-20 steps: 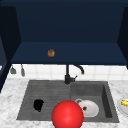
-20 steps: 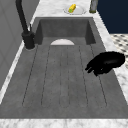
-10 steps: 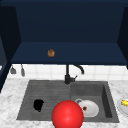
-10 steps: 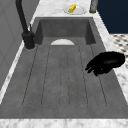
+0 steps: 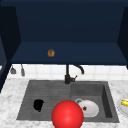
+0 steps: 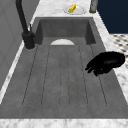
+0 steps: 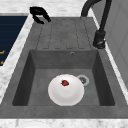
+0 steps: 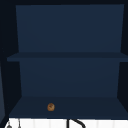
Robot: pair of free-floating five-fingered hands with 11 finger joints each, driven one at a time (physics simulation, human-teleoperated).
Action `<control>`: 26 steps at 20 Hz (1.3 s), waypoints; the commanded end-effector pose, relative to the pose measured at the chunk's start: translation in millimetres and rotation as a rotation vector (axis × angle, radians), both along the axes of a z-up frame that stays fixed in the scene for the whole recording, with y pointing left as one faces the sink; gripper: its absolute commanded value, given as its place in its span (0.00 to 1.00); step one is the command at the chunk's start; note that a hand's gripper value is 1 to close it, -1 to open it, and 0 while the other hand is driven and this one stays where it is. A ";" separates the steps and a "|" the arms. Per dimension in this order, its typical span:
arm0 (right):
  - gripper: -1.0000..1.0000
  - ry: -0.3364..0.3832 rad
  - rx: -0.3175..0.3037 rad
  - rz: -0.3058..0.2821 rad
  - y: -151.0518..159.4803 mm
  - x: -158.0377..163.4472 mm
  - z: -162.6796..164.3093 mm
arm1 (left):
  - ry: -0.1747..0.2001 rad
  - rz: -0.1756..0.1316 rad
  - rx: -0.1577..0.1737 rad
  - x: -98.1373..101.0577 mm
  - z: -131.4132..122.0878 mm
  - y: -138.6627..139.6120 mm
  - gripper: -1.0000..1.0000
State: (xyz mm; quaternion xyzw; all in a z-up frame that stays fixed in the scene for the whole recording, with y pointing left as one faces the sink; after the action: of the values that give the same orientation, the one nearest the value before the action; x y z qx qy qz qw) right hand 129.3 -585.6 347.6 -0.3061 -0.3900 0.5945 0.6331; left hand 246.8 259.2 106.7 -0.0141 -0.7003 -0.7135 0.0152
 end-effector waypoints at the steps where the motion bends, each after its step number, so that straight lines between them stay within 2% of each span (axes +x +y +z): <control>1: 0.00 0.000 -0.101 0.008 21.0 -9.9 -0.7 | 0.000 0.000 0.000 0.0 0.0 0.0 0.50; 3: 0.00 -0.006 -0.127 0.008 32.3 -17.6 -6.1 | 0.000 0.000 0.000 0.0 0.0 0.0 0.50; 7: 0.00 0.028 -0.179 0.007 57.0 -20.7 -16.2 | 0.000 0.000 0.000 0.0 0.0 0.0 0.50; 10: 0.00 0.060 -0.192 0.001 71.5 -16.7 -23.6 | 0.000 0.000 0.000 0.0 0.0 0.0 0.50; 14: 0.00 0.074 -0.164 0.001 80.5 2.5 -35.8 | 0.000 0.000 0.000 0.0 0.0 0.0 0.50; 17: 0.00 0.106 -0.115 0.034 79.5 15.4 -39.8 | 0.000 0.000 0.000 0.0 0.0 0.0 0.50; 22: 0.00 0.106 -0.093 0.053 74.0 15.1 -39.7 | 0.000 0.000 0.000 0.0 0.0 0.0 0.50; 26: 0.00 0.107 -0.082 0.043 67.6 11.9 -41.5 | 0.000 0.000 0.000 0.0 0.0 0.0 0.50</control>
State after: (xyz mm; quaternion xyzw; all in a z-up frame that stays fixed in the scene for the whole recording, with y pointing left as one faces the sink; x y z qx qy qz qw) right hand 144.6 -511.0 308.3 -0.2954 -0.3404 0.6346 0.6279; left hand 246.8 259.2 106.7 -0.0141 -0.7003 -0.7135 0.0152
